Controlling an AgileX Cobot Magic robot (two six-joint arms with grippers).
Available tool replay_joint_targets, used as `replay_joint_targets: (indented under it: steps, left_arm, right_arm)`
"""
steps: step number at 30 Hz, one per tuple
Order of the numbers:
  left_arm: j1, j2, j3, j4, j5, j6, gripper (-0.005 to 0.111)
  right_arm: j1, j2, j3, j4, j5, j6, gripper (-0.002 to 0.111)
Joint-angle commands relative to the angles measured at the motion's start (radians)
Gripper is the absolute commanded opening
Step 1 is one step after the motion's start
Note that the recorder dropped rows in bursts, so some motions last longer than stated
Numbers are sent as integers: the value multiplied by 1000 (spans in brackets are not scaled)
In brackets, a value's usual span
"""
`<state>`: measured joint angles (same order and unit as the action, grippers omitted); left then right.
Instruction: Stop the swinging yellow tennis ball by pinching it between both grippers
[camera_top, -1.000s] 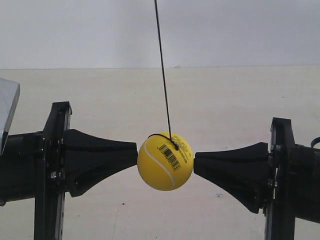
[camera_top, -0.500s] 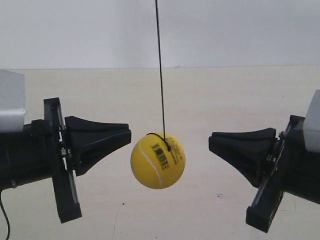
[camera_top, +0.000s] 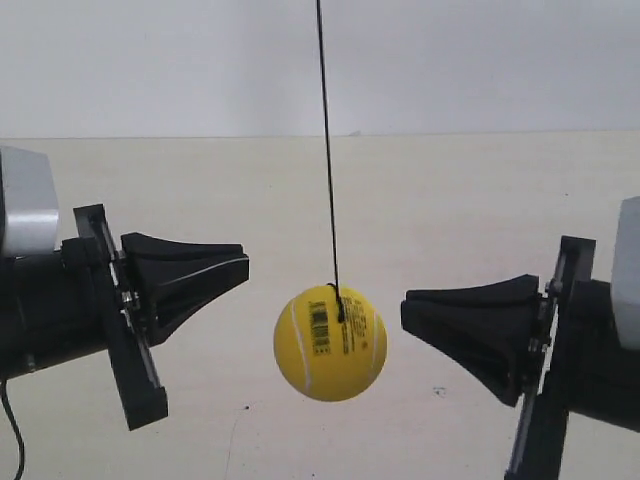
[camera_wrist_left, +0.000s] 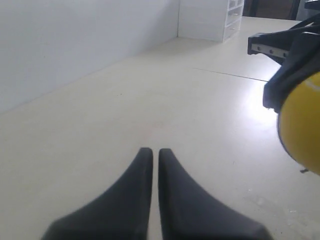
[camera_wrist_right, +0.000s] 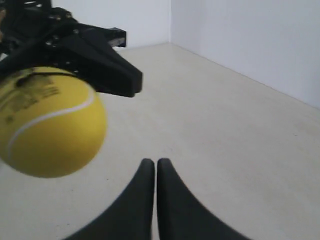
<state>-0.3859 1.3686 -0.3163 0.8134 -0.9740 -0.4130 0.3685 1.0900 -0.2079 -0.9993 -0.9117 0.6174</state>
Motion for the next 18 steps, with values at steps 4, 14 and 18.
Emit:
replay_joint_targets:
  steps: [4,14,18]
  left_arm:
    - [-8,-6,44,177,-224,3,5]
    - [-8,-6,44,214,-247,3,5]
    - [-8,-6,44,214,-204,1,5]
  right_arm:
    - [1,0,-5,-170,-141,12,0]
    - [1,0,-5,-189,-198,28,0]
    - [1,0,-5,-189,-190,34,0]
